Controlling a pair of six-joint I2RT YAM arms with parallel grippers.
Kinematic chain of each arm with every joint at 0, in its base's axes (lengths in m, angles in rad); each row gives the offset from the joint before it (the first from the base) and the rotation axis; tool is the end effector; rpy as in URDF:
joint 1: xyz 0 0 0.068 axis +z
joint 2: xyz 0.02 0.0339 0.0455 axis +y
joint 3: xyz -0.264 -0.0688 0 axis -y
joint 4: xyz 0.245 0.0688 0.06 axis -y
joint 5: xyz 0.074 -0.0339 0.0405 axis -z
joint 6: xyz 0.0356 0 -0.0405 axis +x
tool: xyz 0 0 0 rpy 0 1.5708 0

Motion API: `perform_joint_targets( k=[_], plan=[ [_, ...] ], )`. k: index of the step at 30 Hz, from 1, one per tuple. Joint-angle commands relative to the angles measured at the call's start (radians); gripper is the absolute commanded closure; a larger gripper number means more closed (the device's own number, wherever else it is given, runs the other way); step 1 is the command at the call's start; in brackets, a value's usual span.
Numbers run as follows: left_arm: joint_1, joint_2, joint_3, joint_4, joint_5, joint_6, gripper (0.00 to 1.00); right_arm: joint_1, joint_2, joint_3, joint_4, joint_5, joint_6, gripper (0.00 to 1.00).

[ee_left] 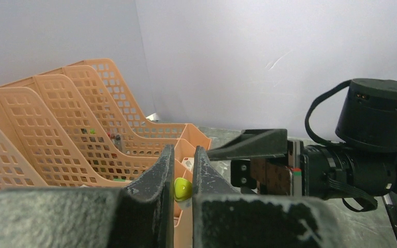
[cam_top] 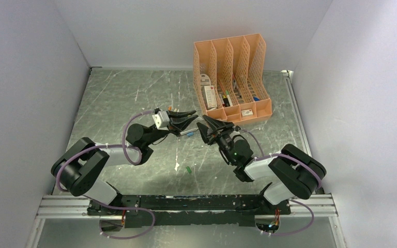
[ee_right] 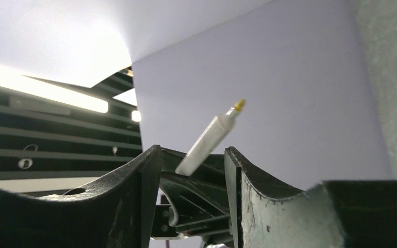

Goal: Insert the pens into the pen caps

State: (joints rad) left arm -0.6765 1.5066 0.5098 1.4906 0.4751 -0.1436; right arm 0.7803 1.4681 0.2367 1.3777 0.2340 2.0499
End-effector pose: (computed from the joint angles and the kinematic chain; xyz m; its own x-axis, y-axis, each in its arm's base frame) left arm 0.2078 -0.1877 0.2539 0.2412 -0.3568 -0.9025 0.9147 0.3942 0.0886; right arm 0.1753 0.1619 0.1809 -0.5104 0.7094 0.4861 0.1484 -0.4841 0.8623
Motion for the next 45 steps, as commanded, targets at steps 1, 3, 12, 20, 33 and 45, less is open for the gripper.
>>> perform_joint_targets(
  k=[1, 3, 12, 20, 33, 45],
  plan=[
    [-0.022, -0.029, 0.004, -0.013, 0.014, 0.083, 0.93, -0.011, 0.024, 0.059, 0.074, -0.02, 0.029, 0.55],
    [-0.027, -0.03, 0.008, -0.032, 0.014, 0.1, 0.93, -0.012, 0.028, 0.074, 0.066, -0.029, 0.026, 0.57],
    [-0.051, -0.016, 0.022, -0.06, 0.022, 0.121, 0.93, -0.035, 0.035, 0.076, 0.046, -0.047, 0.033, 0.64],
    [-0.068, -0.019, 0.038, -0.108, 0.025, 0.147, 0.93, -0.111, 0.052, 0.08, 0.07, -0.105, 0.046, 0.58],
    [-0.083, -0.021, 0.041, -0.144, 0.069, 0.15, 0.93, -0.125, 0.05, 0.114, 0.015, -0.144, -0.006, 0.82],
    [-0.08, -0.156, 0.157, -0.455, 0.144, -0.021, 0.31, -0.18, 0.064, 0.06, 0.26, -0.143, -0.178, 1.0]
  ],
)
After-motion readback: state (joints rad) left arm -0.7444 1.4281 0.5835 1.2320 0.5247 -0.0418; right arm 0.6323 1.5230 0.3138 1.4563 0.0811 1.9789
